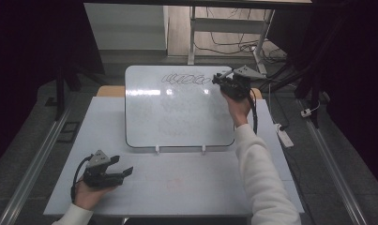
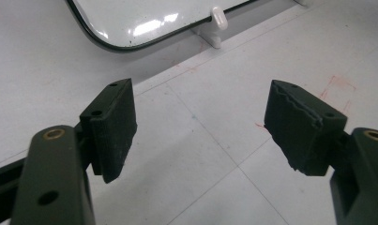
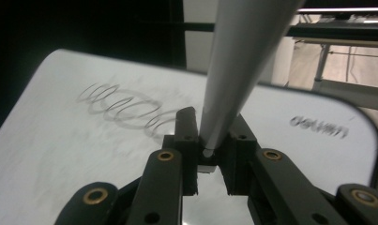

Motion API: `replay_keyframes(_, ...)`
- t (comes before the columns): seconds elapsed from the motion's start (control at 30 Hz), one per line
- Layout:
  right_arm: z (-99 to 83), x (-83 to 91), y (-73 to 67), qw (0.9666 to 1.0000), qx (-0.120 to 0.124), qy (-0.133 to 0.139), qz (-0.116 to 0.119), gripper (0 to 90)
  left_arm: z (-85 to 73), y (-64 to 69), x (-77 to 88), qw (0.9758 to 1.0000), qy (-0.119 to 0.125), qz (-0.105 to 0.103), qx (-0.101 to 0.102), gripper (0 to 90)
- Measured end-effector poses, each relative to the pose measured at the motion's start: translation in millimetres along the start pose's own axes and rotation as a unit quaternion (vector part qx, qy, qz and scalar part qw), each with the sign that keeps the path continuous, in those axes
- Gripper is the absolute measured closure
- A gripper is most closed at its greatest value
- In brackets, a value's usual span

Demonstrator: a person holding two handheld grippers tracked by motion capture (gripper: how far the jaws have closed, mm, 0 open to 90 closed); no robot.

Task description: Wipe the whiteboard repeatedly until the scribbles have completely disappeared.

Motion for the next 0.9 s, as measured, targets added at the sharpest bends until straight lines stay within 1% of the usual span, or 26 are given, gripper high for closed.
replay_keyframes(0.1,1.1,-9.5,5.9,1.0000,-0.002,0.002,-0.001,78.3,0.2,-1.0,-0.2,1.0000,0.001,0.001,0.002,25.9)
replay_keyframes(0.2,-3.3,-19.8,4.9,0.9999,0.008,-0.012,0.000,78.4,0.2,-2.0,-0.5,1.0000,0.002,0.002,0.004,26.0)
replay_keyframes(0.27,-7.9,-24.8,-1.8,0.9997,0.001,-0.013,0.018,78.3,0.1,-2.5,-1.0,1.0000,0.001,0.003,0.004,26.0)
replay_keyframes(0.3,-11.1,-27.3,-7.4,0.9994,0.002,-0.017,0.032,78.3,0.1,-2.8,-1.0,1.0000,0.001,0.004,0.004,26.0)
replay_keyframes(0.33,-14.3,-30.0,-13.8,0.9985,0.007,-0.025,0.047,78.4,0.0,-2.7,-1.4,1.0000,0.001,0.004,0.005,26.0)
replay_keyframes(0.37,-16.3,-31.9,-18.8,0.9977,0.018,-0.032,0.056,78.4,0.0,-2.7,-1.4,1.0000,0.001,0.004,0.005,26.0)
replay_keyframes(0.4,-16.6,-32.3,-20.1,0.9976,0.028,-0.036,0.053,78.4,0.0,-2.5,-1.2,1.0000,0.001,0.005,0.004,26.0)
replay_keyframes(0.43,-15.2,-31.9,-17.8,0.9977,0.031,-0.036,0.049,78.4,-0.1,-2.3,-0.9,1.0000,0.001,0.005,0.004,26.0)
replay_keyframes(0.47,-12.3,-30.2,-12.6,0.9984,0.030,-0.029,0.037,78.4,-0.1,-2.0,-0.5,1.0000,0.001,0.004,0.004,26.0)
replay_keyframes(0.53,-5.0,-24.3,3.1,0.9998,0.015,-0.006,0.007,78.4,0.1,-1.6,0.1,1.0000,0.002,0.005,0.003,26.1)
replay_keyframes(0.57,-2.9,-21.8,8.7,1.0000,0.005,0.003,0.000,78.4,0.3,-1.5,0.0,1.0000,0.002,0.005,0.003,26.1)
replay_keyframes(0.6,-2.9,-21.8,8.7,1.0000,0.005,0.003,0.000,78.4,0.3,-1.5,0.0,1.0000,0.002,0.005,0.003,26.1)
replay_keyframes(0.63,-4.8,-21.3,8.6,0.9999,-0.006,0.008,0.007,78.4,0.6,-1.6,-0.7,1.0000,0.002,0.004,0.002,26.1)
replay_keyframes(0.67,-8.7,-23.3,2.7,0.9998,0.000,-0.002,0.022,78.4,0.6,-1.8,-1.1,1.0000,0.002,0.004,0.003,26.1)
replay_keyframes(0.7,-13.4,-26.4,-6.1,0.9990,0.010,-0.013,0.043,78.4,0.6,-1.8,-1.1,1.0000,0.002,0.004,0.003,26.1)
replay_keyframes(0.73,-18.0,-28.9,-14.3,0.9978,0.022,-0.026,0.058,78.4,0.6,-2.2,-1.5,1.0000,0.001,0.004,0.003,26.0)
replay_keyframes(0.77,-20.2,-30.4,-18.9,0.9968,0.035,-0.032,0.064,78.4,0.6,-2.2,-1.5,1.0000,0.001,0.004,0.003,26.1)
replay_keyframes(0.8,-19.9,-30.2,-18.8,0.9967,0.042,-0.034,0.060,78.4,0.5,-2.0,-1.5,1.0000,0.001,0.004,0.003,26.1)
replay_keyframes(0.83,-17.5,-29.2,-15.3,0.9973,0.039,-0.032,0.054,78.4,0.5,-2.0,-1.5,1.0000,0.001,0.004,0.003,26.1)
replay_keyframes(0.87,-13.3,-26.4,-8.0,0.9985,0.038,-0.022,0.032,78.4,0.5,-1.7,-0.8,1.0000,0.002,0.005,0.002,26.1)
replay_keyframes(0.9,-9.0,-23.1,0.7,0.9994,0.029,-0.011,0.013,78.4,0.6,-1.6,-0.5,1.0000,0.002,0.005,0.003,26.1)
Point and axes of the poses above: each handheld gripper's, and its own axes: x roughly backward along the jaws, z roughly out of its top, y roughly to its right, the point moved 7 cm from there along -x, roughly forward along the jaws, and after that the axes turned 9 degrees about z, right-handed, at the moved point
